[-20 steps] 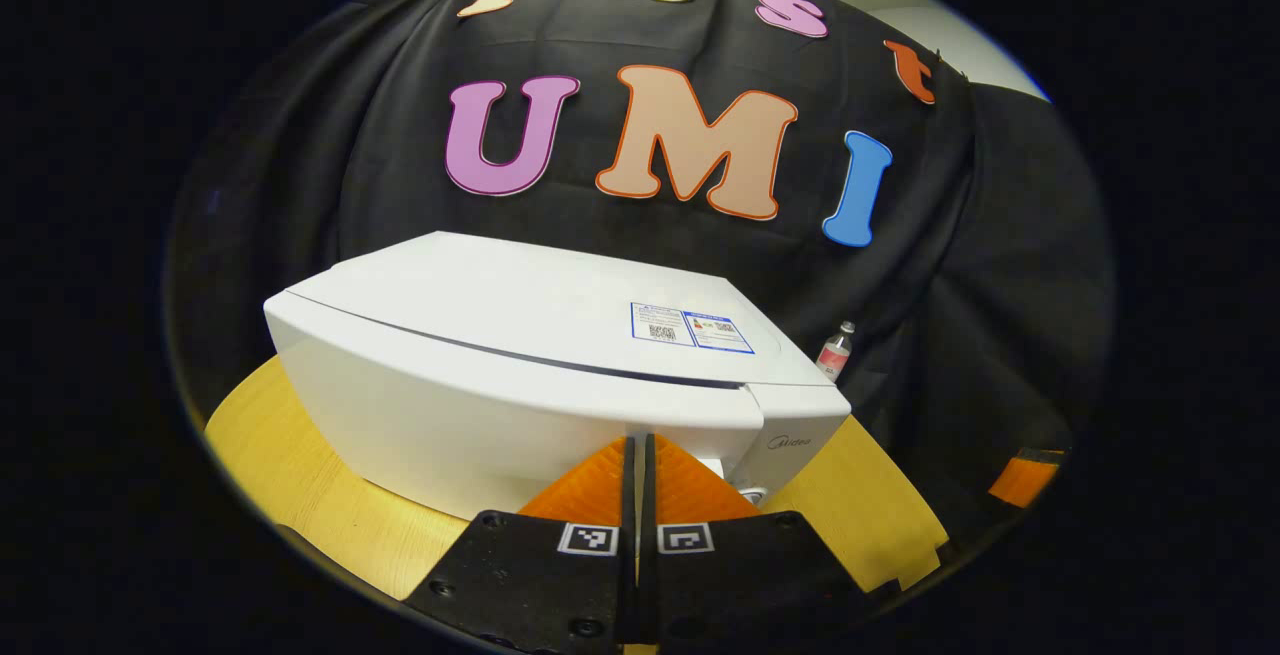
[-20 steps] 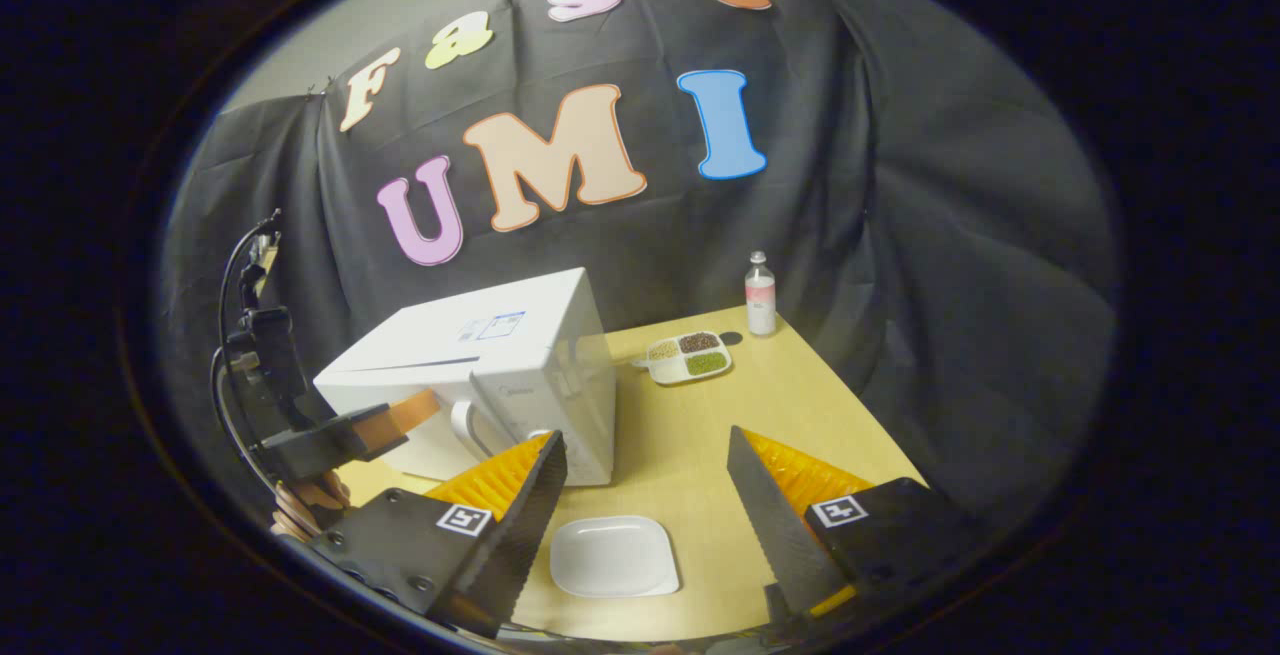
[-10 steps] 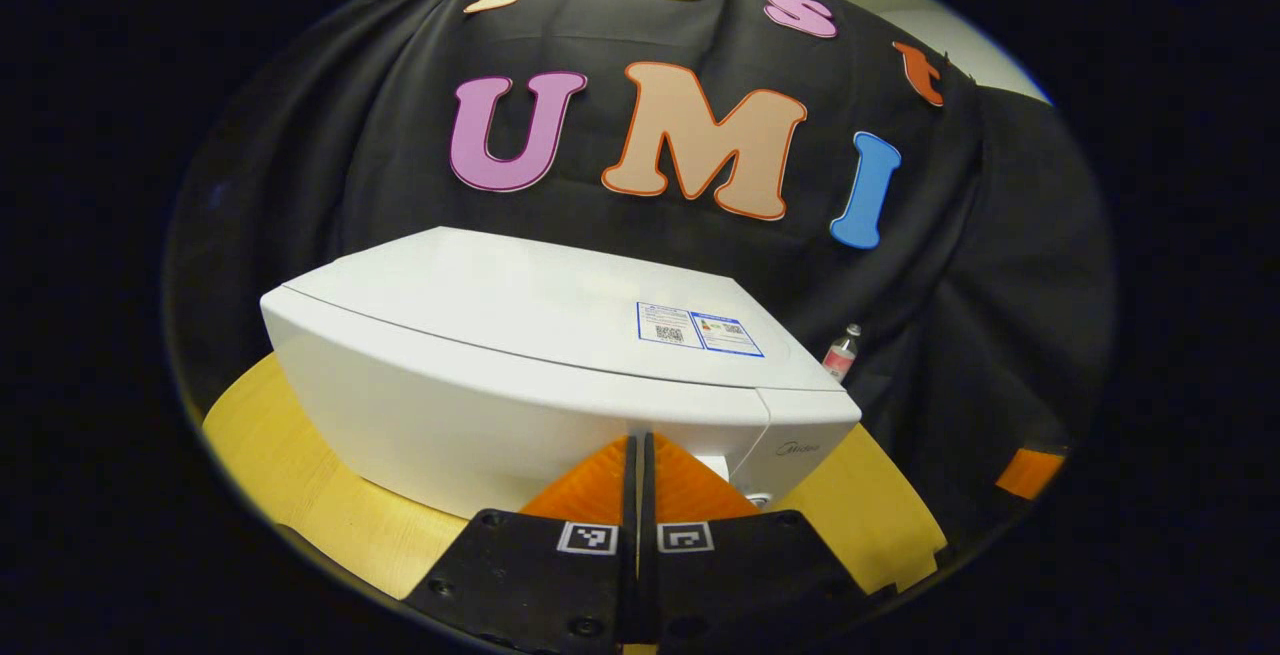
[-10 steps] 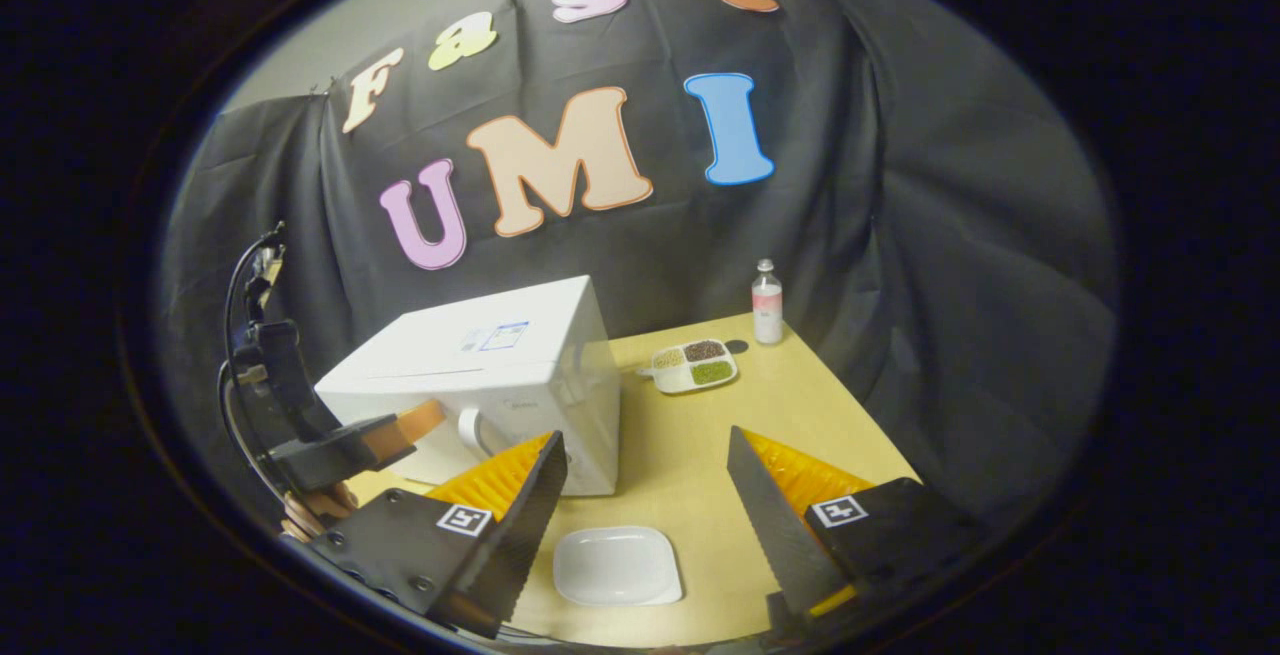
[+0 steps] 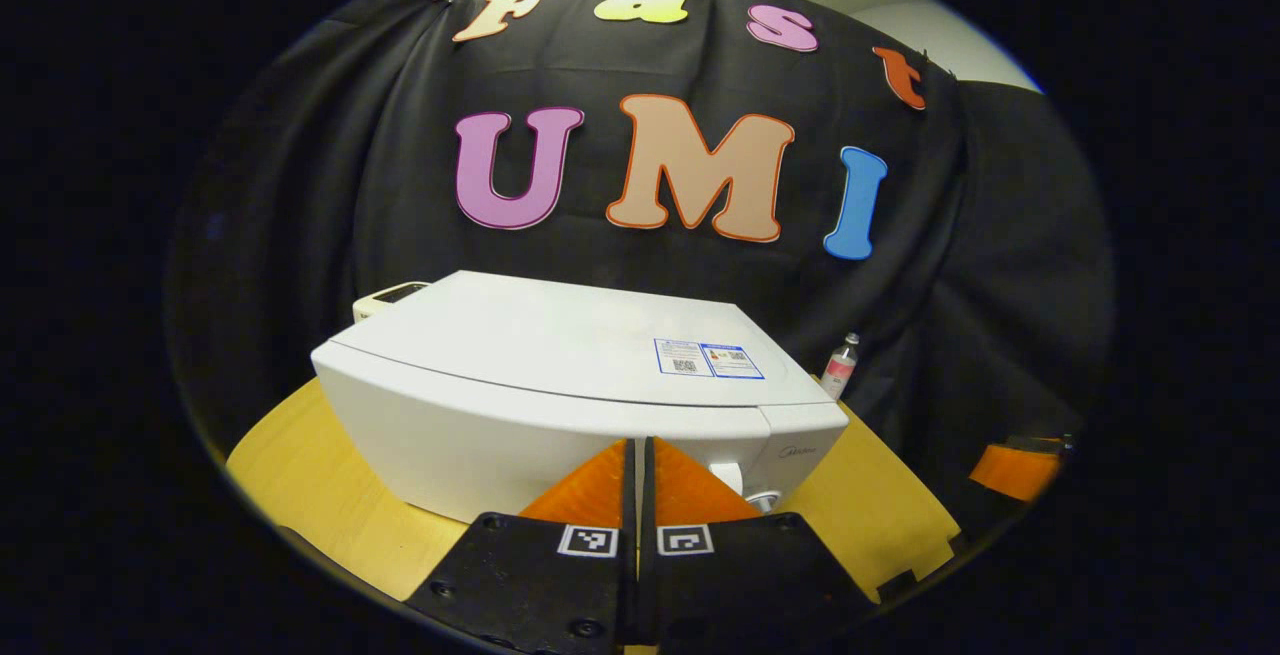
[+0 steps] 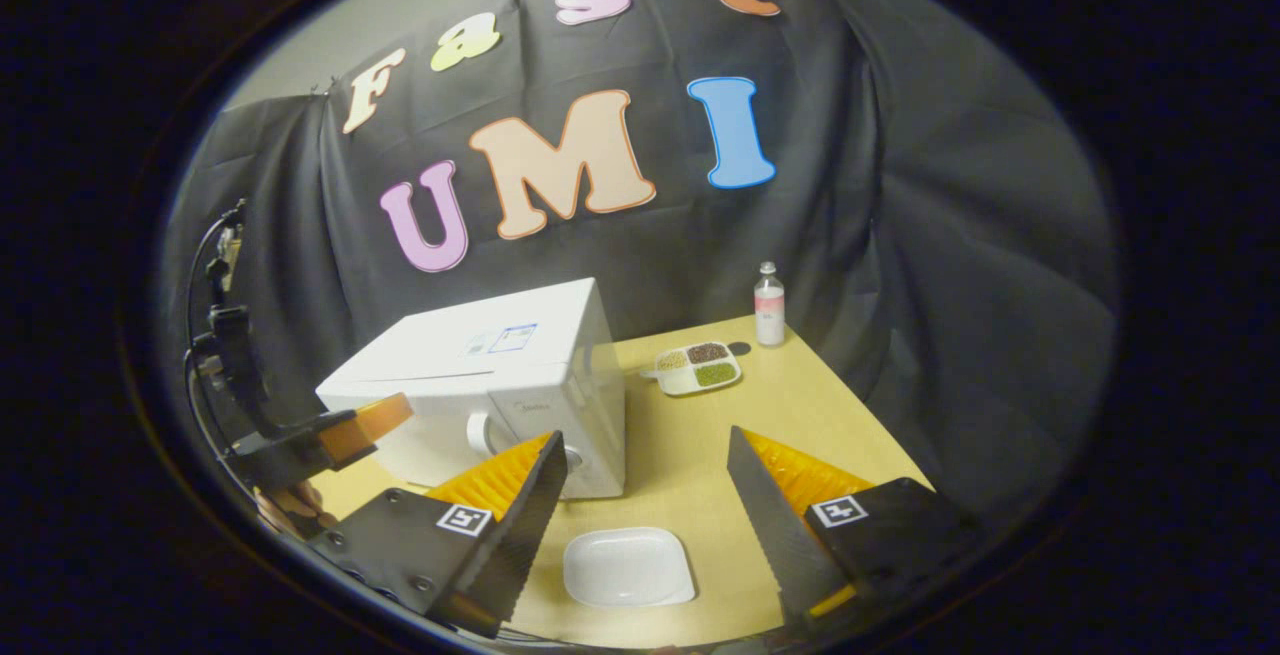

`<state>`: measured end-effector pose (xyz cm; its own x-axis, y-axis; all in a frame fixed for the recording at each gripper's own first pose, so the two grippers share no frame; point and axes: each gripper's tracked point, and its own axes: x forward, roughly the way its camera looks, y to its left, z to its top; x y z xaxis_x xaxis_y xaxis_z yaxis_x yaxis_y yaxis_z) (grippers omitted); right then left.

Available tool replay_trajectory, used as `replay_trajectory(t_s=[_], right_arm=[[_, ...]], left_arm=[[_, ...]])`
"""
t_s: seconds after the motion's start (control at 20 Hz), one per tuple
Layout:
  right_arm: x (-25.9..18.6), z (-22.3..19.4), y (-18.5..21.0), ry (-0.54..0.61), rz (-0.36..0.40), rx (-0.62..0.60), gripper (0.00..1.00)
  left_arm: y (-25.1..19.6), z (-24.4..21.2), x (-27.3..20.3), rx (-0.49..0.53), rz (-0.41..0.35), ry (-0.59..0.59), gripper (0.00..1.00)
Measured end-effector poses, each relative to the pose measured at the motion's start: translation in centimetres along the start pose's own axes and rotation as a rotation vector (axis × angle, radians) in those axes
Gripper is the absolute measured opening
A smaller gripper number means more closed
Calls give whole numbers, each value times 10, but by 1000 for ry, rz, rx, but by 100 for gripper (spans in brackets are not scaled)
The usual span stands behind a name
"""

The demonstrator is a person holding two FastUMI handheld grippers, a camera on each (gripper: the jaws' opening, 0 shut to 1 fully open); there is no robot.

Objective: Open the microwave oven with the left hand, put the food in, and close the microwave oven.

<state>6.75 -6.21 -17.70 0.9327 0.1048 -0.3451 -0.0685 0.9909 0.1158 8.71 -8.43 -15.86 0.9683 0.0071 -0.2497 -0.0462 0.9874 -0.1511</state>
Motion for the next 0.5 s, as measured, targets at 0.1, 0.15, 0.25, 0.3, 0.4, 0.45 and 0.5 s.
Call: replay_trajectory(t_s=[0.1, 0.15, 0.25, 0.3, 0.4, 0.45, 0.5], right_arm=[[-2, 1, 2, -6, -7, -1, 91], [-4, 1, 3, -10, -11, -2, 91], [-6, 4, 7, -22, -12, -6, 91], [-7, 4, 10, -23, -8, -12, 91], [-9, 5, 14, -27, -3, -32, 91], [-10, 7, 17, -30, -4, -42, 91], [-12, 9, 20, -34, -1, -48, 91]], left_arm=[[11, 4, -12, -14, 22, -7, 0], [18, 5, -19, -21, 36, -6, 0], [31, 4, -30, -19, 60, 2, 0], [39, 3, -36, -13, 79, 9, 1], [51, 3, -49, -5, 106, 11, 0], [56, 3, -55, -1, 111, 16, 1], [59, 4, -61, 2, 115, 20, 4]])
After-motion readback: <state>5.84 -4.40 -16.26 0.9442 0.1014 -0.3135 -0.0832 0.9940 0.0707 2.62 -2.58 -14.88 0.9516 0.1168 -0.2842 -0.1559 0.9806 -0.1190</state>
